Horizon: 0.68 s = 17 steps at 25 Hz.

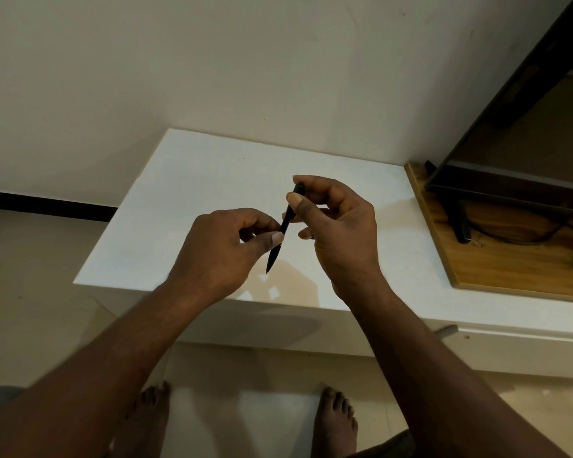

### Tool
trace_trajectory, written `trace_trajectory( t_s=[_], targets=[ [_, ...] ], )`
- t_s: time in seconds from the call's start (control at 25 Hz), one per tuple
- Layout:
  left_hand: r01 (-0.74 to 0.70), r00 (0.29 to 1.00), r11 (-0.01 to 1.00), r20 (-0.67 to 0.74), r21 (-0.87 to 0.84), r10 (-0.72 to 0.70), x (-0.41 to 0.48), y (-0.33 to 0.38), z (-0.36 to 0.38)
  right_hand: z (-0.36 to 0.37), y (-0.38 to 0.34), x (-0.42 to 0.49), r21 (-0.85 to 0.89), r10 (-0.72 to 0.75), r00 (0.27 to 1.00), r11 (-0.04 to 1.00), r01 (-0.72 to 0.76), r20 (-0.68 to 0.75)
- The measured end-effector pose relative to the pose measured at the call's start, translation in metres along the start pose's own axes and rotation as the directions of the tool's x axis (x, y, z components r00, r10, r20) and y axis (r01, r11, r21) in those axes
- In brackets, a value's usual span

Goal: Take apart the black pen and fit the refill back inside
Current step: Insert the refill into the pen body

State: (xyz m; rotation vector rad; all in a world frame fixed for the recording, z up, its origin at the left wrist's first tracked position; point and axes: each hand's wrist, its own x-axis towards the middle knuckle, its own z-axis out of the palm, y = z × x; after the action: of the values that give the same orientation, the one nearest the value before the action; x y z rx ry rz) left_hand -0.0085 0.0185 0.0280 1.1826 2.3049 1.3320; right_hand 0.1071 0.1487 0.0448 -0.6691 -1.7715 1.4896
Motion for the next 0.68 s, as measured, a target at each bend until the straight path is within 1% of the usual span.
trace_trajectory(
  t_s=[0.24, 0.4, 0.48, 0.56, 0.6, 0.68],
  targets=[
    [-0.006, 1.000, 1.000, -0.011, -0.023, 0.006, -0.001, -0.001, 0.001, 0.002, 0.000, -0.002, -0.018, 0.023, 0.999, 1.000, -0.022, 0.035],
    [-0.004, 1.000, 1.000, -0.029, -0.026, 0.003, -0.001, 0.000, 0.002, -0.001, -0.005, 0.000, -0.129, -0.045, 0.992, 0.990, 0.060, 0.118],
    [-0.006, 0.999, 0.999, -0.043, -0.035, 0.005, -0.001, 0.001, 0.001, -0.011, -0.006, 0.008, -0.172, -0.040, 0.992, 0.983, 0.061, 0.118],
    [0.014, 0.998, 0.999, -0.054, -0.051, -0.017, -0.001, 0.001, 0.000, -0.028, -0.004, 0.020, -0.276, 0.020, 0.997, 0.961, 0.000, 0.070],
    [0.032, 0.998, 0.998, -0.054, -0.060, -0.035, -0.002, 0.001, 0.001, -0.038, -0.001, 0.026, -0.375, 0.038, 0.998, 0.927, -0.016, 0.051],
    [0.057, 0.997, 0.996, -0.050, -0.066, -0.060, -0.003, 0.000, 0.002, -0.058, 0.010, 0.037, -0.580, 0.049, 0.998, 0.814, -0.014, 0.045]
  ],
)
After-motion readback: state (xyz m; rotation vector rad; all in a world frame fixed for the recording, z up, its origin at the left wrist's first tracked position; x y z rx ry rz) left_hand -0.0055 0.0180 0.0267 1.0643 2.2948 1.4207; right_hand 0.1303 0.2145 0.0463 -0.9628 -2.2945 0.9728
